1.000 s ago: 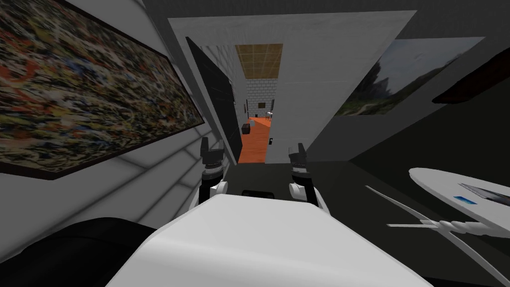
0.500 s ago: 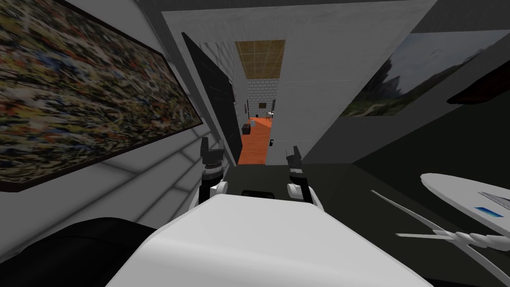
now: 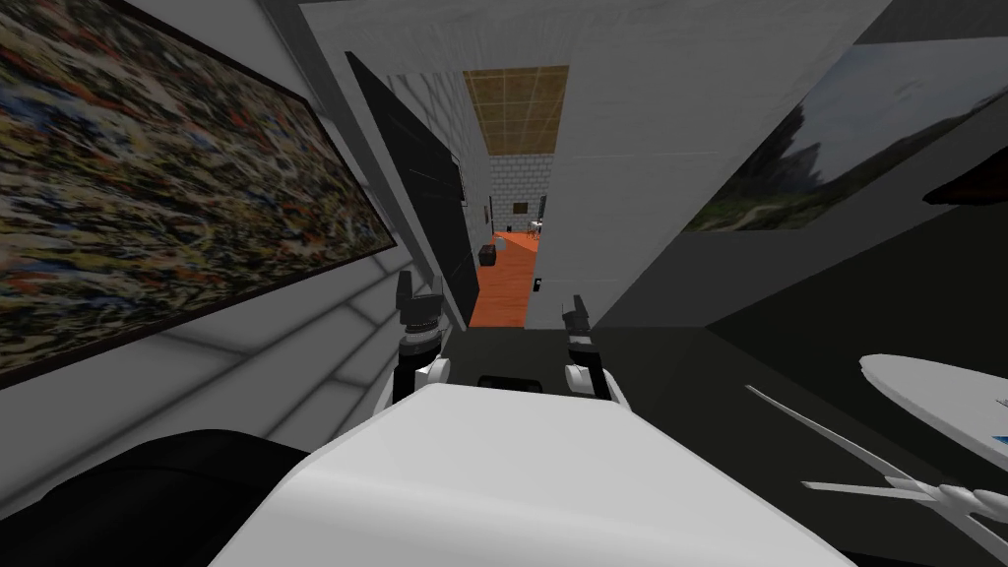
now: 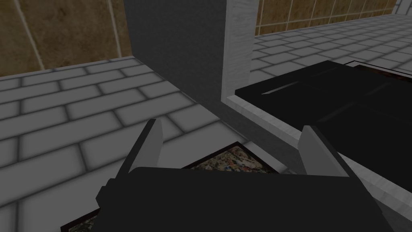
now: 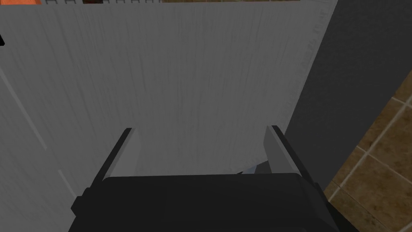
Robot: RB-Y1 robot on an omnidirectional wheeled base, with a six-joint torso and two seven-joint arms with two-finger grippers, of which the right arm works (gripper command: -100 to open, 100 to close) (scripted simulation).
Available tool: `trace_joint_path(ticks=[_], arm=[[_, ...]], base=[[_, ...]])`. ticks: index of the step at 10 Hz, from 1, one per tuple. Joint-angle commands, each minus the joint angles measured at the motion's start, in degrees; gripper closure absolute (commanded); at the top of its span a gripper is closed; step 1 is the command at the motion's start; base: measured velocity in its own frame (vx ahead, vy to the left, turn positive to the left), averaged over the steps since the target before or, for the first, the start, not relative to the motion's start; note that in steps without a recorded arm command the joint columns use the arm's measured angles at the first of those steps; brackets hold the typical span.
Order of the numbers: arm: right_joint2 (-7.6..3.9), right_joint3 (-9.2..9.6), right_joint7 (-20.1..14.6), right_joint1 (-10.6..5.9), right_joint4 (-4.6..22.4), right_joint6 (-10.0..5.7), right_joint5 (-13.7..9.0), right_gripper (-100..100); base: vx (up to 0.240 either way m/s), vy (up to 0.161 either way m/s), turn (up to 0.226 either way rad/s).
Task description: Push the door open
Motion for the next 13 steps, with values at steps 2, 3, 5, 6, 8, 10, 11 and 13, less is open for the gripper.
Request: trace_joint_path(ticks=[2, 3, 5, 6, 8, 10, 11, 13], arm=[[0.06, -0.09, 0.4, -0.92, 4.6, -1.21, -0.1, -100], [0.08, -0.13, 0.5, -1.29, 6.4, -1.6, -0.1, -100], [0.14, -0.22, 0.8, -2.03, 9.8, -2.39, -0.2, -100], [0.2, -0.26, 0.9, -2.4, 11.6, -2.79, -0.2, -100], [0.31, -0.35, 1.2, -3.14, 15.0, -3.58, -0.3, -100], [0.48, -0.43, 1.4, -3.86, 18.3, -4.35, -0.4, -100], [0.57, -0.47, 1.5, -4.22, 20.0, -4.74, -0.4, -100], [0.77, -0.56, 1.8, -4.92, 23.2, -5.5, -0.5, -100]], base=[[0.105, -0.023, 0.025], [0.105, -0.036, 0.028], [0.101, -0.032, 0.03], [0.102, -0.025, 0.028], [0.094, -0.014, 0.025], [0.095, -0.023, 0.026], [0.107, -0.032, 0.028], [0.098, -0.033, 0.026]])
